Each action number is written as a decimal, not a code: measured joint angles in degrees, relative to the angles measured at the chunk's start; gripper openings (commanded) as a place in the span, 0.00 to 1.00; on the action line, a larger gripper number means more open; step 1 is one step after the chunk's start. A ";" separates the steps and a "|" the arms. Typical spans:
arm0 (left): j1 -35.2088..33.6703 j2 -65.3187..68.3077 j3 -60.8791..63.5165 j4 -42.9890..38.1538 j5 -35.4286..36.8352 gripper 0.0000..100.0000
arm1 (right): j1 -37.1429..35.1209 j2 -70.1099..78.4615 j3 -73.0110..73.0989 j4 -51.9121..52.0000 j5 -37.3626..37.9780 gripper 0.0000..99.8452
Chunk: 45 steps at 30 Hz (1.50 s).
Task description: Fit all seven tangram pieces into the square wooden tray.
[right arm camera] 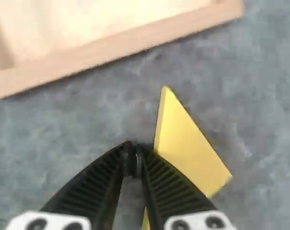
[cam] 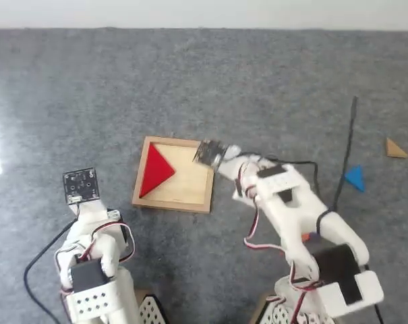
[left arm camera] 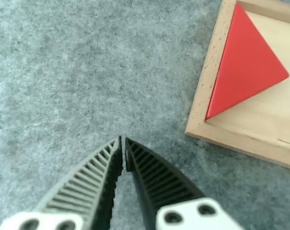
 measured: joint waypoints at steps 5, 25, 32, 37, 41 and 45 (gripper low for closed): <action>0.00 0.00 0.00 0.00 0.00 0.01 | 4.40 -0.09 -9.85 8.70 -6.59 0.17; 0.00 0.00 0.00 0.00 0.00 0.01 | 5.63 17.67 -26.37 20.75 -8.70 0.37; 0.00 0.00 0.00 0.00 0.00 0.01 | 5.71 21.19 -31.38 24.53 -6.42 0.37; 0.00 0.00 0.00 0.00 0.00 0.01 | 5.45 21.71 -31.82 25.85 -2.81 0.37; 0.00 0.00 0.00 0.00 0.00 0.01 | 5.45 22.07 -31.65 28.04 1.14 0.37; 0.00 0.00 0.00 0.00 0.00 0.01 | 5.80 23.82 -31.91 31.03 3.43 0.36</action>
